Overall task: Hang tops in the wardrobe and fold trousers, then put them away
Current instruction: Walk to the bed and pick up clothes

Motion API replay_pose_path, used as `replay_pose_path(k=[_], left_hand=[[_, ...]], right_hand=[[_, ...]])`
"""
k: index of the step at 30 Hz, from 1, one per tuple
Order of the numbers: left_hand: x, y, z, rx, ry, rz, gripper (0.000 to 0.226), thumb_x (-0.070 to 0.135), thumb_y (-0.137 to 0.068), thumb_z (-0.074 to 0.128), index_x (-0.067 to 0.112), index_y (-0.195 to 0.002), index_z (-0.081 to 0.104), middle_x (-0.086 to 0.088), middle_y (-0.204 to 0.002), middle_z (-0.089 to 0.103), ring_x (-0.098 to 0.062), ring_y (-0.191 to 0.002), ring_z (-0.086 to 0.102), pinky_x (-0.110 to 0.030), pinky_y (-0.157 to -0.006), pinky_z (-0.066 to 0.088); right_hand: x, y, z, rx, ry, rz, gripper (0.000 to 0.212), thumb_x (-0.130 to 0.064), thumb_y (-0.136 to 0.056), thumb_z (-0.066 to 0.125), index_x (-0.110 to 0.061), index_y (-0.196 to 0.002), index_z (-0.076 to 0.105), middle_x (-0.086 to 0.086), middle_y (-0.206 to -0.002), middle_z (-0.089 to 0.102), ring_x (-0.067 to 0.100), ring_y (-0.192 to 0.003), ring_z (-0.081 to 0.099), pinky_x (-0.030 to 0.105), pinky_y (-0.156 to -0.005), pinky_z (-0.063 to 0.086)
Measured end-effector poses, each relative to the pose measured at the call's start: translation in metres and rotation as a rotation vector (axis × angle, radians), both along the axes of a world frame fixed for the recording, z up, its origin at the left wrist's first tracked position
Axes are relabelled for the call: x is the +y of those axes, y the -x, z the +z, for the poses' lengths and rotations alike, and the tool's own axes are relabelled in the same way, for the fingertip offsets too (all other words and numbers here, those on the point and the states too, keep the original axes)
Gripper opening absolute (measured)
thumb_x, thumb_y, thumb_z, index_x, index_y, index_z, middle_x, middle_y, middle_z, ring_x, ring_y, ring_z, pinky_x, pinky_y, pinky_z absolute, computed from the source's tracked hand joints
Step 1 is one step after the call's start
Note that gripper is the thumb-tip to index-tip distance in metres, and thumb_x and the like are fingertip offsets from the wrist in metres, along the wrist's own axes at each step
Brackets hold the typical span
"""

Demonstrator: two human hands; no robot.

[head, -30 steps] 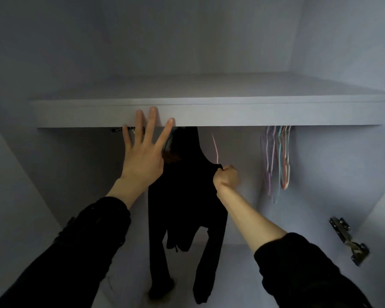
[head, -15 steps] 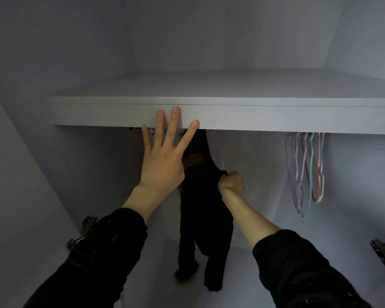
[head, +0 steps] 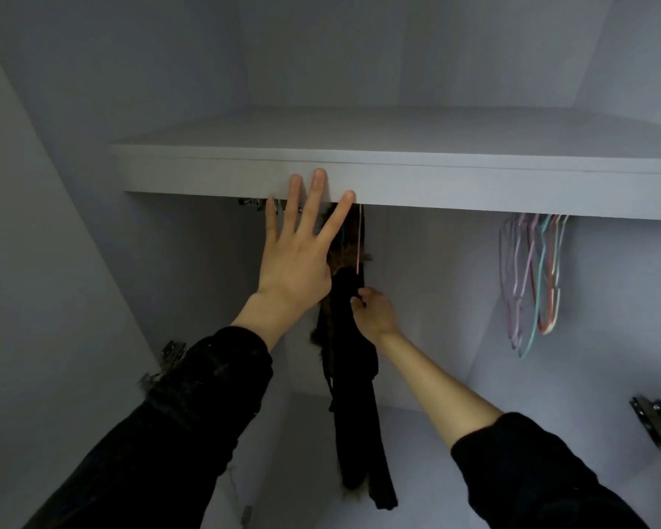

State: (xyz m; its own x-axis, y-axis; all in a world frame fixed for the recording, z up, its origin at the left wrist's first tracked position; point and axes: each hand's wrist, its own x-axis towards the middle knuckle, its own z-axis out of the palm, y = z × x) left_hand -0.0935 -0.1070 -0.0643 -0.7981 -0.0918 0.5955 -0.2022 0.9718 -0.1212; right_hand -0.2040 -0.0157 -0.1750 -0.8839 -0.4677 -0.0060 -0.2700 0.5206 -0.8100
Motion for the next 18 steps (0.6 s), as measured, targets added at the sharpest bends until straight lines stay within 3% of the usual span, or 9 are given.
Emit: replay_pose_path(k=[3, 7, 13, 18], left_hand=[[0.009, -0.020, -0.017, -0.058, -0.079, 0.020, 0.093, 0.008, -0.084, 0.051, 0.030, -0.144, -0.017, -0.009, -0.155, -0.022, -0.032, -0.143, -0.020, -0.053, -0.115, -0.005], [0.025, -0.077, -0.067, -0.114, -0.258, 0.127, 0.078, 0.009, -0.091, 0.043, 0.027, -0.150, -0.003, -0.008, -0.158, -0.012, -0.027, -0.145, -0.014, -0.048, -0.118, 0.003], [0.063, -0.220, -0.156, -0.120, -0.614, 0.524, 0.061, 0.015, -0.095, 0.041, 0.017, -0.150, 0.015, -0.009, -0.155, 0.020, -0.025, -0.144, 0.017, -0.038, -0.113, 0.024], [0.119, -0.351, -0.202, -0.120, -0.752, 0.852, 0.055, 0.019, -0.096, 0.042, 0.015, -0.148, 0.024, -0.005, -0.152, 0.030, -0.021, -0.140, 0.028, -0.031, -0.111, 0.024]], right_hand=[[0.013, -0.029, 0.002, 0.086, 0.079, 0.016, 0.038, -0.017, -0.098, 0.044, -0.007, -0.135, 0.047, 0.013, -0.137, 0.048, 0.028, -0.122, 0.049, 0.031, -0.104, 0.038], [0.022, -0.077, -0.006, 0.241, 0.038, 0.166, 0.034, -0.011, -0.095, 0.047, -0.007, -0.129, 0.052, 0.015, -0.129, 0.053, 0.030, -0.118, 0.051, 0.037, -0.096, 0.044], [0.028, -0.178, -0.052, 0.126, -0.214, 0.638, 0.031, -0.015, -0.096, 0.044, -0.009, -0.125, 0.055, 0.010, -0.129, 0.057, 0.028, -0.120, 0.052, 0.032, -0.094, 0.041], [0.038, -0.293, -0.092, 0.110, -0.348, 1.005, 0.032, -0.019, -0.097, 0.046, -0.009, -0.126, 0.054, 0.011, -0.128, 0.059, 0.027, -0.119, 0.053, 0.032, -0.096, 0.040]])
